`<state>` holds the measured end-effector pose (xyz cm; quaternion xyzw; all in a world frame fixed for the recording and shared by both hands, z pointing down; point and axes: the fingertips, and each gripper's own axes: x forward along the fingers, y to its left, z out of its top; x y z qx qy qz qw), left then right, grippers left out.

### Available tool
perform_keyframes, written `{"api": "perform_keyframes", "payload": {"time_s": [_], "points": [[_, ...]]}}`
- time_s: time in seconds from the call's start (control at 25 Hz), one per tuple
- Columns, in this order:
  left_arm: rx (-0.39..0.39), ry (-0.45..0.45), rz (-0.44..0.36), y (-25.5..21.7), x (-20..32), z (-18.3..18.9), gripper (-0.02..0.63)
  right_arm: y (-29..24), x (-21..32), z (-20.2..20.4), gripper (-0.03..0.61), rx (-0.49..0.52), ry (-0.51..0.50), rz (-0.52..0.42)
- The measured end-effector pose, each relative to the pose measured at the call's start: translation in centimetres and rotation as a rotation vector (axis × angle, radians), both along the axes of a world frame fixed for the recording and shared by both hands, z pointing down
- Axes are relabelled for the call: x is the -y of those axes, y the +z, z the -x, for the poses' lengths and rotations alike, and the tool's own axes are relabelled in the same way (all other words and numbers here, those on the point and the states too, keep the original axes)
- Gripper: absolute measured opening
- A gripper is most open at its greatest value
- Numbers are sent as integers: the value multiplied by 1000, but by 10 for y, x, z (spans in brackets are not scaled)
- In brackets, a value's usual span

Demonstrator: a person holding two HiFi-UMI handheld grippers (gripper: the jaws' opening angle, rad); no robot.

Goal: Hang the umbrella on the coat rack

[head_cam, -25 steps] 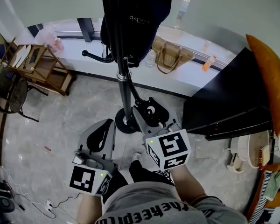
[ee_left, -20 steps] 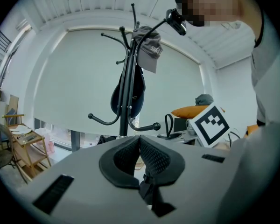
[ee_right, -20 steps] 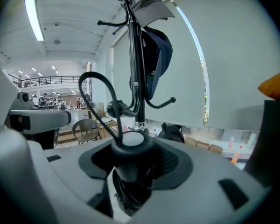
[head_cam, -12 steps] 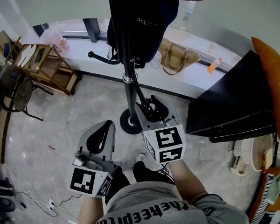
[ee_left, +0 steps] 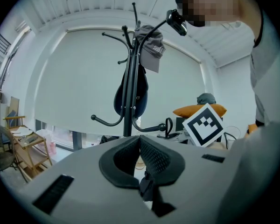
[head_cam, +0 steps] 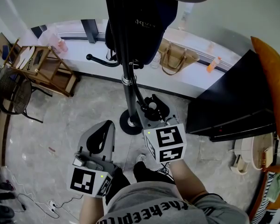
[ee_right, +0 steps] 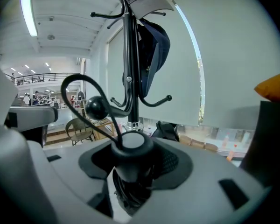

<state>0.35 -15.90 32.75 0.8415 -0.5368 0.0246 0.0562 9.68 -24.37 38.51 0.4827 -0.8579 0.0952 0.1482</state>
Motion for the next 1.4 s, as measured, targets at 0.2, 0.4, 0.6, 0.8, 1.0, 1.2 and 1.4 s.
{"api": "perform_keyframes", "payload": {"time_s": [0.2, 0.4, 0.6, 0.8, 1.0, 1.2, 1.4], "points": [[-4, 6, -3, 1, 2, -3, 15, 4, 3, -2, 216, -23, 10, 10], [-7, 4, -6, -1, 2, -2, 15, 3, 4, -1, 216, -31, 16, 15], [-12, 1, -26, -6, 3, 0, 15, 0, 9, 4, 216, -39, 13, 10], [-18, -6, -30, -8, 1, 4, 15, 4, 10, 9, 216, -58, 5, 14], [-15, -29, -25, -7, -1, 10, 15, 6, 11, 16, 216, -64, -12, 16], [-6, -39, -21, -6, -2, 15, 15, 8, 12, 21, 218, -70, -24, 20], [-4, -49, -14, -5, -2, 17, 15, 14, 11, 24, 222, -74, -38, 33]]}}
